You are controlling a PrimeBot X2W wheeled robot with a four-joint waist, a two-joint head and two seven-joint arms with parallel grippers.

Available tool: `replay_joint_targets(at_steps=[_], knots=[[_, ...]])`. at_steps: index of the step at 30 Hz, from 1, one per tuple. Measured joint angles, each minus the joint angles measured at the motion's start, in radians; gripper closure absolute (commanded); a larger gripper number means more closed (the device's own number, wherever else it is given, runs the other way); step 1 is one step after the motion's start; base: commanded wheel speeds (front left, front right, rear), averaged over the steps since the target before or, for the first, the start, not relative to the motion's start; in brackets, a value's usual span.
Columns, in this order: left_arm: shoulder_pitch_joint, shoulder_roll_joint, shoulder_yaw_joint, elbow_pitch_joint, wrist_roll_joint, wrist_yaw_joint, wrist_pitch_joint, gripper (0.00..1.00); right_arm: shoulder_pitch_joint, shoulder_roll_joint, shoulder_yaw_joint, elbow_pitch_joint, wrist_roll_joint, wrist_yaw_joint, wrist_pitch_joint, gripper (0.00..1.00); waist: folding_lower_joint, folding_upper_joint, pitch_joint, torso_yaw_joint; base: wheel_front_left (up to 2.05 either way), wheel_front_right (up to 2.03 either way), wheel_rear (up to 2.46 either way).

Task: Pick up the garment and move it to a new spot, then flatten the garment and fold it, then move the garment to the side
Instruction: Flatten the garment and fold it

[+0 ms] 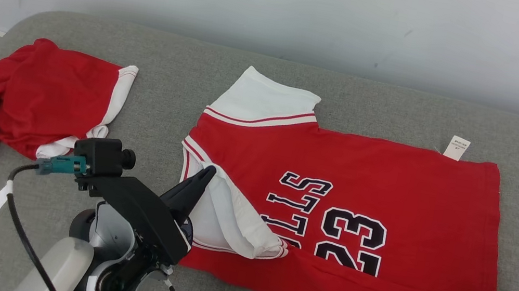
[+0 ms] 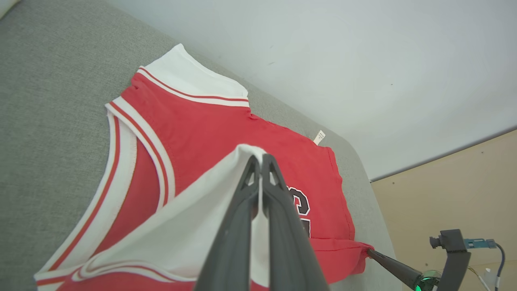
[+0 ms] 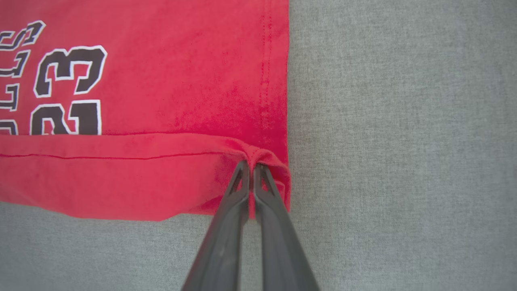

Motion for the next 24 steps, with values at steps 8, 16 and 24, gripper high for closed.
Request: replay_joint_targets(at_steps=[8, 16, 24], knots=[[-0.046, -0.002, 0.009, 0.078, 0.012, -0.002, -0.020, 1.00, -0.069, 0.000, 0.030, 0.041, -0.027, 0.000, -0.064, 1.00, 0.0000, 0.0000, 0.025, -0.012, 0.00, 0.00, 0.00], [-0.075, -0.005, 0.022, 0.152, 0.026, 0.006, -0.052, 1.00, -0.126, 0.000, 0.044, 0.103, -0.048, 0.000, -0.114, 1.00, -0.0001, 0.0000, 0.042, -0.009, 0.00, 0.00, 0.00], [-0.105, -0.003, 0.018, 0.231, 0.052, 0.014, -0.069, 1.00, -0.151, 0.000, 0.038, 0.137, -0.066, 0.000, -0.164, 1.00, -0.0001, 0.0000, 0.047, -0.003, 0.00, 0.00, 0.00]])
